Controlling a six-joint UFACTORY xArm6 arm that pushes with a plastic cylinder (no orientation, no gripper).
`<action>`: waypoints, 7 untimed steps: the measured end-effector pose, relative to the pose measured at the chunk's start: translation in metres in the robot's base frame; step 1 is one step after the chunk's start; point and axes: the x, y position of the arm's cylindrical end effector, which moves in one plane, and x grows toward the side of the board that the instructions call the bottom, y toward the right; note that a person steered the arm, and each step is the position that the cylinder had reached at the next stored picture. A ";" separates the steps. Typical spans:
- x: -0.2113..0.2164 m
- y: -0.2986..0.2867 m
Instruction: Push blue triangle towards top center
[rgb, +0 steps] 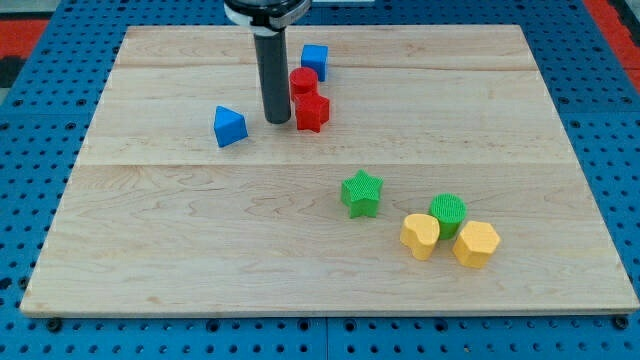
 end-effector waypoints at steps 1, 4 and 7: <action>0.050 0.001; -0.016 -0.180; 0.016 -0.032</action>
